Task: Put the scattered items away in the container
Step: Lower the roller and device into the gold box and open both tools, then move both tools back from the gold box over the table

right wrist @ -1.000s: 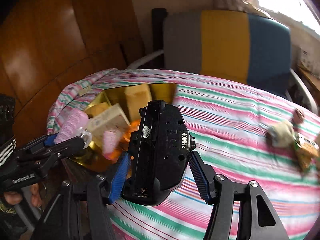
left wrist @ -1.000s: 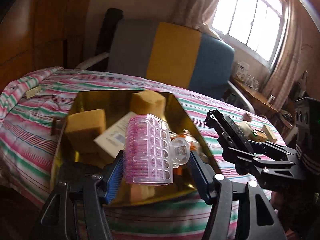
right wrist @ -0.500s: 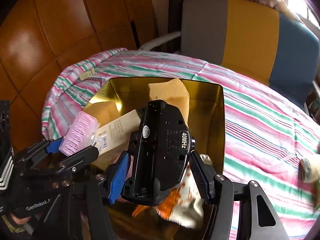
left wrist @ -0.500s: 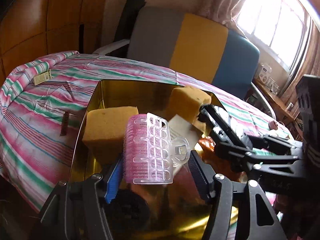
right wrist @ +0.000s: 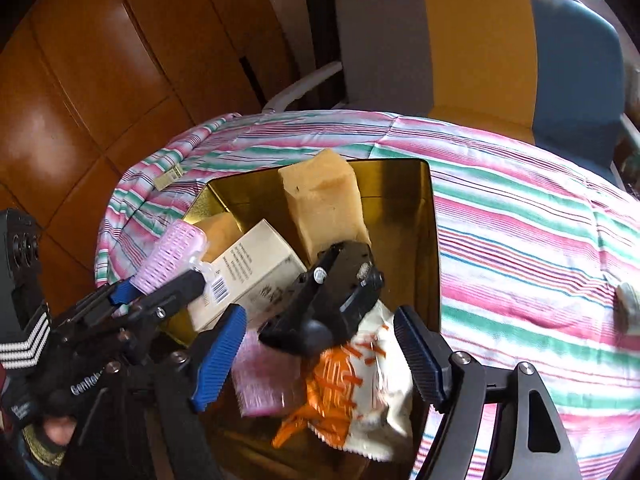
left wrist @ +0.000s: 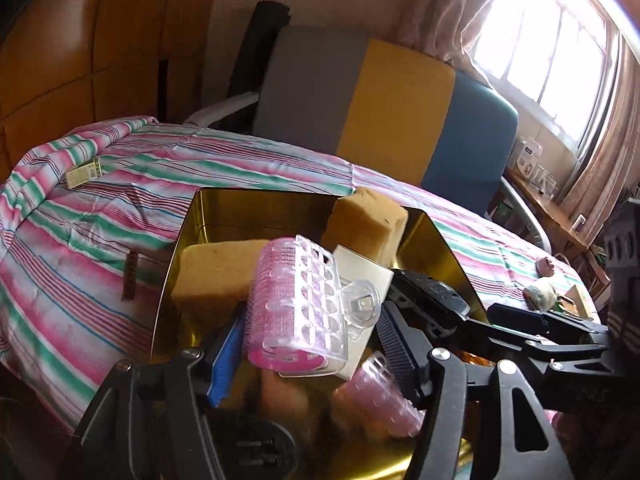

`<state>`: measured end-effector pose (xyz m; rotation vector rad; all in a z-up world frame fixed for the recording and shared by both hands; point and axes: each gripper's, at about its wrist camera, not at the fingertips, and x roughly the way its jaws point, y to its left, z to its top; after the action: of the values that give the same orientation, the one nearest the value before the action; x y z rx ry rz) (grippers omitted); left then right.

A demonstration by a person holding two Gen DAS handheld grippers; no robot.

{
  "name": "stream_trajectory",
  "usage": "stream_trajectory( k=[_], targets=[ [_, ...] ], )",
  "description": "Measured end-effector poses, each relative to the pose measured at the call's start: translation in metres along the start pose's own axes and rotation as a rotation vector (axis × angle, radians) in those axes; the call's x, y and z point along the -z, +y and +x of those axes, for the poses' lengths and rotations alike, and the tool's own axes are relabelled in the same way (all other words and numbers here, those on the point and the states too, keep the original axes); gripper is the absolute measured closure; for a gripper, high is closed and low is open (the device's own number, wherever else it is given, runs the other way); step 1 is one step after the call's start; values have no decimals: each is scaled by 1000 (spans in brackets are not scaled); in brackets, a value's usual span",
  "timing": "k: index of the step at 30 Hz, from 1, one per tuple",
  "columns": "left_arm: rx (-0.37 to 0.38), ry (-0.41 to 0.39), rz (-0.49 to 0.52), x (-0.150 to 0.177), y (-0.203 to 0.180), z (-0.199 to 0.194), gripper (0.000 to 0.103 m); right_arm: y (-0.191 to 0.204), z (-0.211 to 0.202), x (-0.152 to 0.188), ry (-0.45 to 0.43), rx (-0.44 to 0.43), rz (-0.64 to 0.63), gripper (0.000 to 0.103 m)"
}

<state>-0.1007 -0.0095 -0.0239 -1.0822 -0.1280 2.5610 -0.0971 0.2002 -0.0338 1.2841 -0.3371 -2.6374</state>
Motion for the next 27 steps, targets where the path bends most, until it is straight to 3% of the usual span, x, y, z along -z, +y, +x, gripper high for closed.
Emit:
stream_trajectory(
  k=[9,15,21,27],
  targets=[
    [-2,15,-9,24,-5,-21,37,-21,-34,33,-42,-14,82,26],
    [0,16,10,36,-20,-29,37,-63,-77,60,-102,28,150,26],
    [101,-2,96,41,-70,-38,37,-144,-133,104,-162,174,277,25],
    [244,87,229,56,-144,-18,36,-247,-202,160,-218,372,497,25]
  ],
)
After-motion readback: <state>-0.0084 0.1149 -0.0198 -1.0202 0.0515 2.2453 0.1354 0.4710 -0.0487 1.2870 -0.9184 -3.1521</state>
